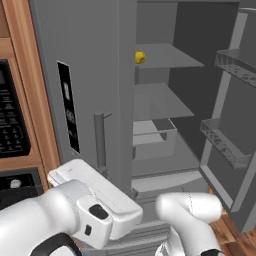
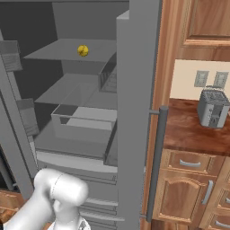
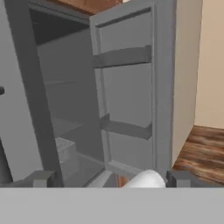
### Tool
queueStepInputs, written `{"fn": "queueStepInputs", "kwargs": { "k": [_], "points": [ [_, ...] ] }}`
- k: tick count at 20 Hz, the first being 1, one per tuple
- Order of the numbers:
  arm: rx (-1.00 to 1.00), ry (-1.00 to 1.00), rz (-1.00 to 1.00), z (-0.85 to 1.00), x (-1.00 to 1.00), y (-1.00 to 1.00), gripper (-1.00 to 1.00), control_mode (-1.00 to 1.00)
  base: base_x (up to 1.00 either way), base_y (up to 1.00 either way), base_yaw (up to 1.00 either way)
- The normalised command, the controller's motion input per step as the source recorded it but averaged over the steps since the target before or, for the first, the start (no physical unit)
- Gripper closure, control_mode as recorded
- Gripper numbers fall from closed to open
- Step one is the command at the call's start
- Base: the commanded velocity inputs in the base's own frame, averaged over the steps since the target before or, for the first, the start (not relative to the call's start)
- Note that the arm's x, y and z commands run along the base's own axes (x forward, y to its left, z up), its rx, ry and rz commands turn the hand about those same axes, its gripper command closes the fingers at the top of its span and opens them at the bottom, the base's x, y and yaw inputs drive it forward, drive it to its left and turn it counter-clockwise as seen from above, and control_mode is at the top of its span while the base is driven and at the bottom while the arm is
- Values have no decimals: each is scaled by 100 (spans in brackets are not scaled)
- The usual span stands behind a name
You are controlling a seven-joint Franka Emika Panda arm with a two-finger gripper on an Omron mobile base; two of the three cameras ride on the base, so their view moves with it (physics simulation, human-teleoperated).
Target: Retrieve a lemon from the fridge and place it on the cutting board with the fish.
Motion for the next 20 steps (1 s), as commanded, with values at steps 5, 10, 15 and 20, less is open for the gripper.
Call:
{"fn": "queueStepInputs", "kwargs": {
  "k": [5, 10, 15, 20],
  "points": [
    [27, 0, 19, 0, -69, -86, -100, -100, 0, 0, 0],
    [35, 18, 19, 0, 31, -94, -100, -100, 0, 0, 0],
    [35, 1, 13, -3, 73, -71, -100, -100, 0, 0, 0],
    [37, -3, 11, -15, 56, -41, -100, -100, 0, 0, 0]
  ]
}}
